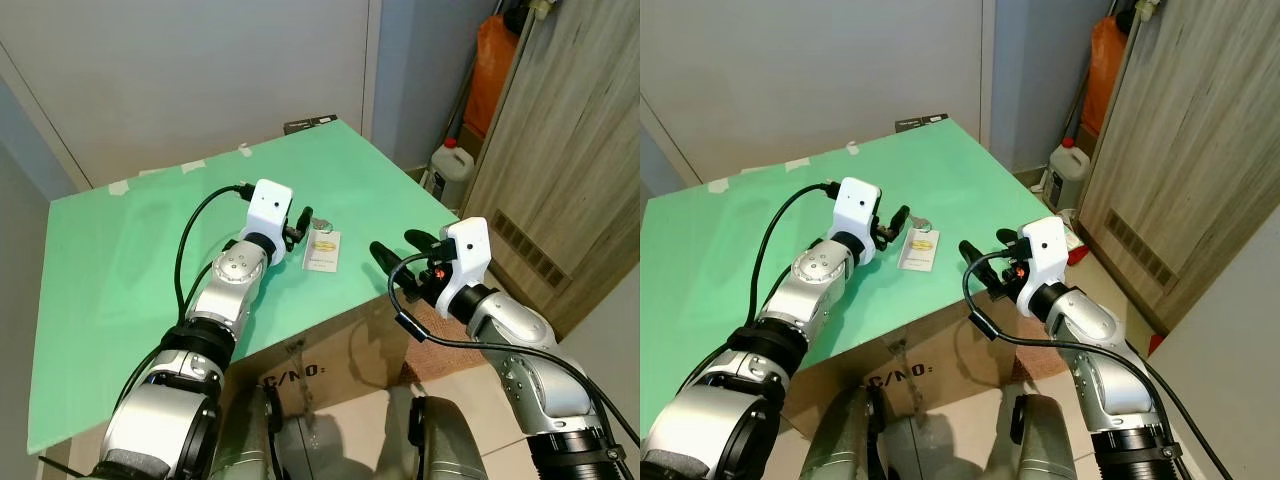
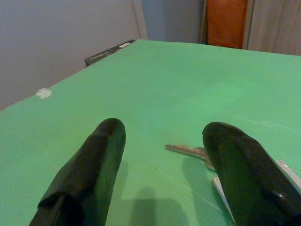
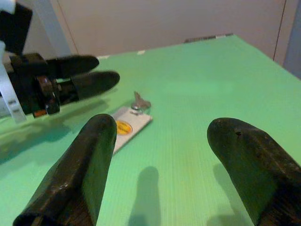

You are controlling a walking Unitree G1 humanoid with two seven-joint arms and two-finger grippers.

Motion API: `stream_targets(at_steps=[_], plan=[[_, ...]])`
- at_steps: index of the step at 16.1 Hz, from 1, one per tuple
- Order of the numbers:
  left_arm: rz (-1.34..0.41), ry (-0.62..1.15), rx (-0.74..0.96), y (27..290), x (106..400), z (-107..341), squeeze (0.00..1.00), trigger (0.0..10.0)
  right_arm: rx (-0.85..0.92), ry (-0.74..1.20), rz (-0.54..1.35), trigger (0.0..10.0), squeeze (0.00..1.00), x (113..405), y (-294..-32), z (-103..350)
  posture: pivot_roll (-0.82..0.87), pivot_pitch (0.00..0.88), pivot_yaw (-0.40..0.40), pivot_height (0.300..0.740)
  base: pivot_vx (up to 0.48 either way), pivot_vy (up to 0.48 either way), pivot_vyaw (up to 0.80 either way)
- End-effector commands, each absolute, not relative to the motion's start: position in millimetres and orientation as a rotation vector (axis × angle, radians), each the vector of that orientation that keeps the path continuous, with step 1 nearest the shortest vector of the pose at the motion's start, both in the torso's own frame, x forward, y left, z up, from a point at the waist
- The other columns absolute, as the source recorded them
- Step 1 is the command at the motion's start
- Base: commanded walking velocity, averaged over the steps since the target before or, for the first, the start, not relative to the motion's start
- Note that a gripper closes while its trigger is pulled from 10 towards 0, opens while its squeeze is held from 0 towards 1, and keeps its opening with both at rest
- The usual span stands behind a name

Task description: Hang keys on a hook

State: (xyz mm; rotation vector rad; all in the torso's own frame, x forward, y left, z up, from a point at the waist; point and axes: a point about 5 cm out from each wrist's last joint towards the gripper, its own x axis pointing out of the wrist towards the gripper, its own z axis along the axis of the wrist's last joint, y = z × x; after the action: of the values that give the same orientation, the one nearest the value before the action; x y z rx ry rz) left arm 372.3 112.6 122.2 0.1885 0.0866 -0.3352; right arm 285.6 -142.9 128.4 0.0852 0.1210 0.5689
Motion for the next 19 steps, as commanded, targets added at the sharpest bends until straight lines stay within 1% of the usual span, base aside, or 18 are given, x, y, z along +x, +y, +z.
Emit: stream_targets(at_steps=[1,5,6,7,8,11,13,19], plan=[[-0.347,0.059,0.205,114,377,133,0.00,0.0,0.096,0.133,0.562,10.0,0.00,284,-145,127,-0.12,0.000,0.074,0.574,0.000,0.000,0.00],[-0.365,0.053,0.209,111,378,133,0.00,0.0,0.115,0.158,0.565,10.0,0.00,274,-139,120,-0.13,0.000,0.078,0.574,0.000,0.000,0.00],[-0.368,0.078,0.210,110,378,130,0.00,0.0,0.111,0.165,0.569,10.0,0.00,273,-138,118,-0.13,0.000,0.079,0.574,0.000,0.000,0.00],[-0.364,0.092,0.213,111,379,129,0.00,3.4,0.110,0.167,0.573,10.0,0.00,273,-137,118,-0.13,0.000,0.079,0.574,0.000,0.000,0.00],[-0.360,0.108,0.222,112,379,127,0.00,10.0,0.111,0.167,0.573,10.0,0.00,273,-137,119,-0.13,0.000,0.078,0.574,0.000,0.000,0.00],[-0.361,0.117,0.215,115,382,129,0.00,10.0,0.109,0.163,0.567,10.0,0.00,270,-139,121,-0.14,0.000,0.078,0.574,0.000,0.000,0.00],[-0.382,0.127,0.199,112,384,131,0.00,10.0,0.108,0.169,0.566,10.0,0.00,267,-139,120,-0.15,0.000,0.079,0.574,0.000,0.000,0.00],[-0.478,0.169,0.176,89,380,123,0.00,10.0,0.107,0.187,0.543,10.0,0.00,257,-141,117,-0.19,0.000,0.093,0.574,0.000,0.000,0.00]])
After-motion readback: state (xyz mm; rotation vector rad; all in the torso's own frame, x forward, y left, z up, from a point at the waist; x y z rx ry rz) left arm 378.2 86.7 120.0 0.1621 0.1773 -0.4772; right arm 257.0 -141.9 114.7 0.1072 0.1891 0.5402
